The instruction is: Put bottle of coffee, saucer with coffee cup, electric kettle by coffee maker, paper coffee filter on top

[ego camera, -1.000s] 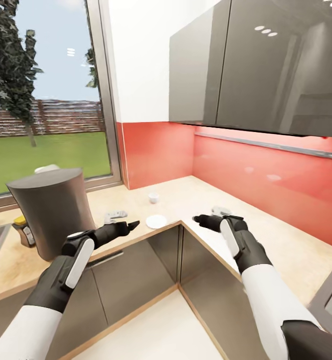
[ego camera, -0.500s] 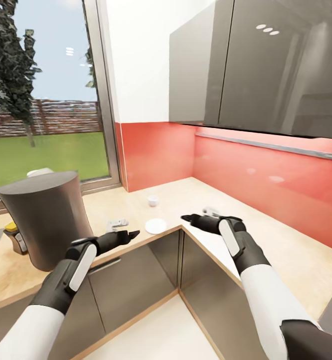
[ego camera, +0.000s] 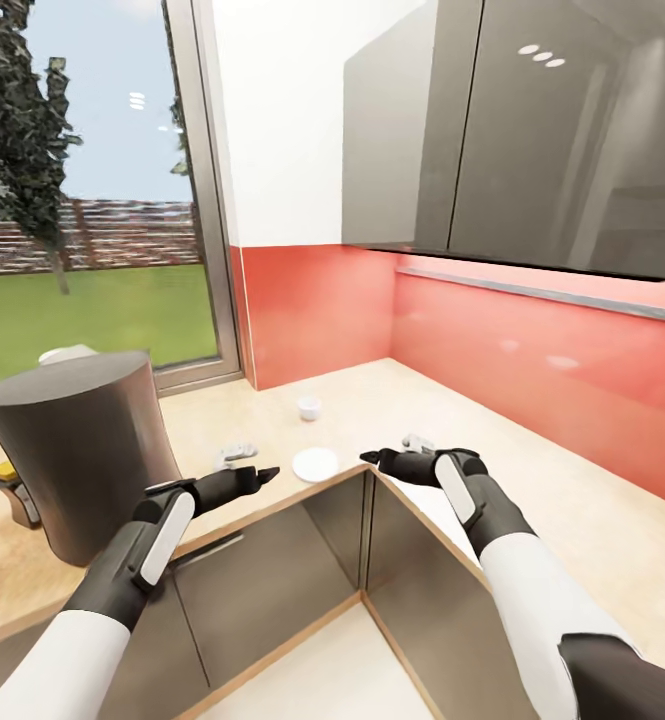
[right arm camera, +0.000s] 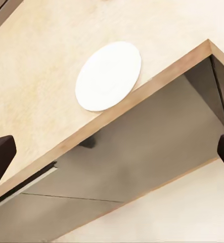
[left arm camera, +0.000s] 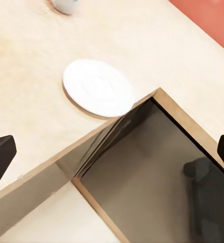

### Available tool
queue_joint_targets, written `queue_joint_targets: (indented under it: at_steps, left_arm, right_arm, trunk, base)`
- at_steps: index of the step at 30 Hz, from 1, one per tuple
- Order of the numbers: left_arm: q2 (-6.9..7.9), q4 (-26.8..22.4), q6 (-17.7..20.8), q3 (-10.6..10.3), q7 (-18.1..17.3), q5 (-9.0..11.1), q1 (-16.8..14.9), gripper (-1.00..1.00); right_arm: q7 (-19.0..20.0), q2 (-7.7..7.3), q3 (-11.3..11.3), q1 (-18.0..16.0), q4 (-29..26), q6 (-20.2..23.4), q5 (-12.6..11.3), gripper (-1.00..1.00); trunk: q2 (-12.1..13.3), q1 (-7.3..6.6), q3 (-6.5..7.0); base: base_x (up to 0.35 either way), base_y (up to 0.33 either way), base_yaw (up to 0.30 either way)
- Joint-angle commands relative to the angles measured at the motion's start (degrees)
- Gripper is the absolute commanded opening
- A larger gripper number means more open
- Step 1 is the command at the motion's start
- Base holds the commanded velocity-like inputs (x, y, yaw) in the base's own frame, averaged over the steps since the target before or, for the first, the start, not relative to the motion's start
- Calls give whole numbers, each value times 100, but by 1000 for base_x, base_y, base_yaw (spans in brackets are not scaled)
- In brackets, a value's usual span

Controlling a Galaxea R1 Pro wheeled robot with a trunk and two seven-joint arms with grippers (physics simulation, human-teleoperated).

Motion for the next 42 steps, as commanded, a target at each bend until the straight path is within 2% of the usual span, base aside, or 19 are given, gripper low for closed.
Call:
queue_joint_targets:
  at_steps: [1,4,6,10,31,38,41,42]
  left_arm:
    - [2,-2,21,10,-3,14,-4,100]
    - [-11,1,18,69,-3,95,-4,100]
    - [-18,1,14,87,0,245,-4,100]
    - [-20,6,10,92,4,320,-4,100]
    - [-34,177,0,93,4,381,-5,100]
    - [-101,177,-7,97,5,375,-10,100]
    - [-106,177,-8,95,5,376,-9,100]
    - [-112,177,-8,95,5,374,-10,100]
  right_arm:
    - [21,0,-22,-5,26,29,15,100]
    - [21,-5,-22,-3,90,28,19,100]
    - [25,-5,-22,-5,171,28,20,100]
    - [29,0,-19,-5,262,28,21,100]
    - [32,41,9,-3,340,28,13,100]
    - [89,59,13,-5,369,28,4,100]
    - [208,96,63,-4,422,28,4,100]
    - [258,113,154,-4,439,28,3,100]
  trunk:
    - [-10,5,-10]
    - [-10,5,-10]
    - [-10,5,-10]
    - [-10,5,-10]
    - [-10,5,-10]
    - [-10,5,-10]
    - [-10,5,-10]
    - [-10,5,-10]
  base:
    - [157,7,0]
    - [246,48,0]
    - [241,53,0]
    - [80,16,0]
    - [127,1,0]
    - [95,0,0]
    - [9,0,0]
    - [8,0,0]
